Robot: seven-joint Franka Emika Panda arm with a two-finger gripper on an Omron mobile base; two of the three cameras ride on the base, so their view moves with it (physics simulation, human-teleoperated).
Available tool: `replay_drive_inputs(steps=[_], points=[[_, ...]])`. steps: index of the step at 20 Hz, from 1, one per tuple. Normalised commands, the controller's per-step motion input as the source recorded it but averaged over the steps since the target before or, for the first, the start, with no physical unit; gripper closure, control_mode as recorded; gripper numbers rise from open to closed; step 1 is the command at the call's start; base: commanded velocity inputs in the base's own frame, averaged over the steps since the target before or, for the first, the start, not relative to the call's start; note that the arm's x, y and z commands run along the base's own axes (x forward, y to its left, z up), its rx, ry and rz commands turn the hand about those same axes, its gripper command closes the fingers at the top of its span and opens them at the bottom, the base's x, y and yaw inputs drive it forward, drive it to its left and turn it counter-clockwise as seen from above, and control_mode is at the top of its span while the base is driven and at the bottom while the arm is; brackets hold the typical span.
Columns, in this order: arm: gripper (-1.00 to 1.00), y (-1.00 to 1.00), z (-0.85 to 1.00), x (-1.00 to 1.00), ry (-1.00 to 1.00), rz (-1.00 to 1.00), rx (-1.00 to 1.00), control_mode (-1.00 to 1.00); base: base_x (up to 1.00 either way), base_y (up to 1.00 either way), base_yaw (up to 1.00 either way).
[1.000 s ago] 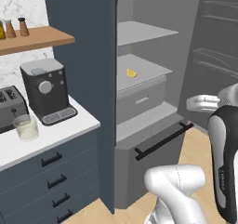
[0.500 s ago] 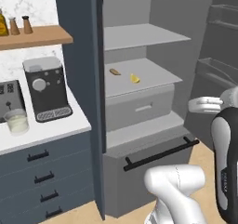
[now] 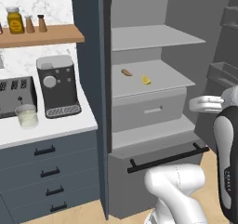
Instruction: Grab a lemon wedge from the fridge and one ice cube from the ice bowl, and put them in the glass of lemonade.
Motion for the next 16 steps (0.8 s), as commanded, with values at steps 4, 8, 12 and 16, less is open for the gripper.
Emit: replay_drive_inputs(steps=[4,8,12,16], points=[[-1.0,0.0,0.0,0.0,0.0,0.0,0.0,1.0,0.59,-0.22,0.09],[-1.0,0.0,0.0,0.0,0.0,0.0,0.0,1.0,0.45,-0.28,0.0],[-1.0,0.0,0.0,0.0,0.0,0.0,0.0,1.0,0.05,-0.47,-0.04],[-1.0,0.0,0.0,0.0,0.0,0.0,0.0,1.0,0.05,-0.41,-0.14]])
